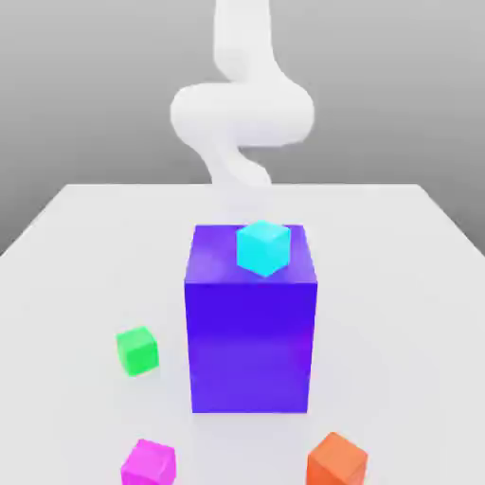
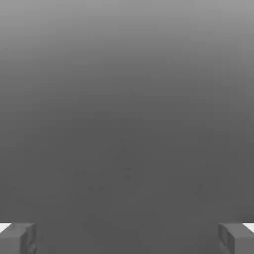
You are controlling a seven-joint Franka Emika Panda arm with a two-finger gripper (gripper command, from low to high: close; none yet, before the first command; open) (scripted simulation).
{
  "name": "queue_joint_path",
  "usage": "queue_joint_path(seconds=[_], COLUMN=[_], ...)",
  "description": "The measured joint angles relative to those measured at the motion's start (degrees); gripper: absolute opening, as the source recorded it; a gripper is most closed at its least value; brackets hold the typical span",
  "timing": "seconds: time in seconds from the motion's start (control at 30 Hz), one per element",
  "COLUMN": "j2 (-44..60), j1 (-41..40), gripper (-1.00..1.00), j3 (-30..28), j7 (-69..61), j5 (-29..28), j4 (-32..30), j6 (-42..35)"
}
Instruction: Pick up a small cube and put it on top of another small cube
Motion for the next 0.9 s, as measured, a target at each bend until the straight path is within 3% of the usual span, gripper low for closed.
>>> queue_joint_path(seconds=[0.43,0.67,0.9], j2=[27.3,41.4,52.8], j1=[12.6,13.7,12.7], gripper=[0.00,0.00,0.00], j3=[-14.1,-15.5,-14.9], j7=[-31.5,-47.3,-59.8], j5=[17.4,25.0,27.8], j4=[1.5,2.0,2.0], j6=[-4.8,-6.7,-6.0])
